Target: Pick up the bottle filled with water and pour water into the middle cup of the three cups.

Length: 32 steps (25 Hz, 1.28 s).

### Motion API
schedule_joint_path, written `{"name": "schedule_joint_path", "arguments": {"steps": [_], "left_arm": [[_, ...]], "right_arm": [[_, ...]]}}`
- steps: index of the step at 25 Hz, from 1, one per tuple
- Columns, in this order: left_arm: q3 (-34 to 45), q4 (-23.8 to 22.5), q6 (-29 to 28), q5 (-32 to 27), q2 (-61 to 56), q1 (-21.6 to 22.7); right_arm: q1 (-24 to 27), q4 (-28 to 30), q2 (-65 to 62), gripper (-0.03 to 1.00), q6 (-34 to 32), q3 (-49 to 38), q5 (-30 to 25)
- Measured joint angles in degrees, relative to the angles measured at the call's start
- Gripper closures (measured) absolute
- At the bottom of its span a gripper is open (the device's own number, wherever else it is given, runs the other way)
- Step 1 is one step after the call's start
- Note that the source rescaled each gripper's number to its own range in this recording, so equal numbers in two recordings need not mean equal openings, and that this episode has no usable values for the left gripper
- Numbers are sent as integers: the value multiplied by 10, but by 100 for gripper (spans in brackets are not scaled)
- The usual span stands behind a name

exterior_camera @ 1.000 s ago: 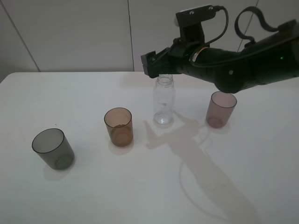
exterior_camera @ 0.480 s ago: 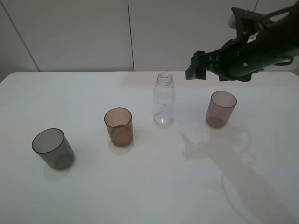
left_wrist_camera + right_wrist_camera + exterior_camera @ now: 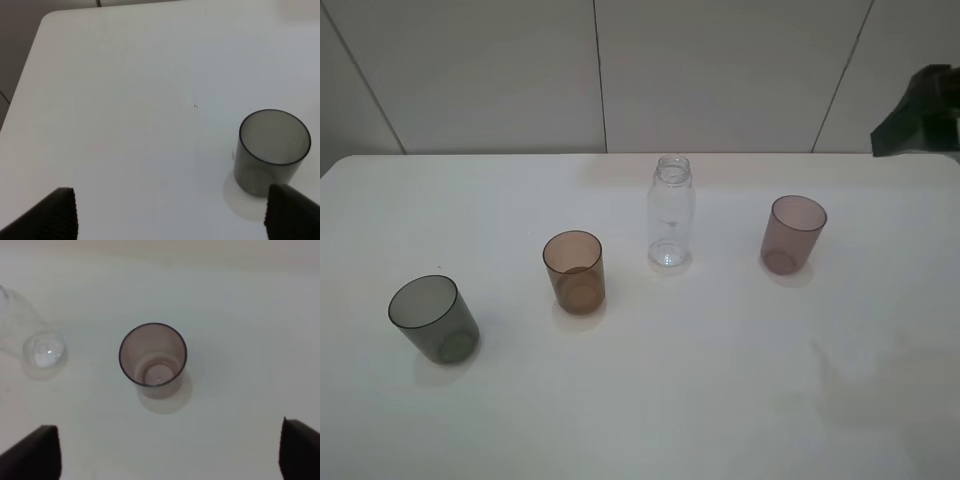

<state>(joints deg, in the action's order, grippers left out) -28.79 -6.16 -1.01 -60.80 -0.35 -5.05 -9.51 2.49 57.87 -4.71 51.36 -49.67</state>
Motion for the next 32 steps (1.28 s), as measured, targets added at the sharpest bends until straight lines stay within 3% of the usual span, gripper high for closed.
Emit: {"name": "schedule_joint_path", "arguments": {"steps": [8, 13, 23, 32], "left_arm": [[0, 0, 0, 0, 0, 0], [0, 0, 0, 0, 0, 0], [0, 0, 0, 0, 0, 0], [0, 0, 0, 0, 0, 0]], "right_arm": [[1, 5, -180, 14, 0, 0, -29], [1, 6, -270, 14, 0, -6, -78], [1, 7, -470, 14, 2, -146, -97], [2, 7, -521, 14, 3, -212, -105]]}}
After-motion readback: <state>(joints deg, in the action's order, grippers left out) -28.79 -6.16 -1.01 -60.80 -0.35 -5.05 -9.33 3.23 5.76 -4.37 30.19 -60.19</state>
